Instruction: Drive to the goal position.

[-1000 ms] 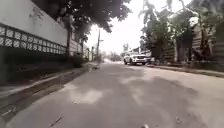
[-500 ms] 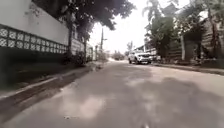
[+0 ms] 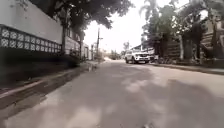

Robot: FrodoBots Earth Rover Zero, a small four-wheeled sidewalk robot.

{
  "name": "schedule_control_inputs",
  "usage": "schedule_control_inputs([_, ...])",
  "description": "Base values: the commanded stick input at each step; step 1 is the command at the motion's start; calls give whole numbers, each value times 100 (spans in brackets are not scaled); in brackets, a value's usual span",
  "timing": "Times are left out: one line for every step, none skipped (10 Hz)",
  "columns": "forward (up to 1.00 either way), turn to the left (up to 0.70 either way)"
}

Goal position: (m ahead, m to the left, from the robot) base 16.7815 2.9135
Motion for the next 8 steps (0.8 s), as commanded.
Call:
schedule_control_inputs([85, -34])
schedule_control_inputs([85, 3])
schedule_control_inputs([85, 6])
schedule_control_inputs([85, 6])
schedule_control_inputs([85, 0])
schedule_control_inputs([85, 0])
schedule_control_inputs([85, 0])
schedule_control_inputs([85, 1])
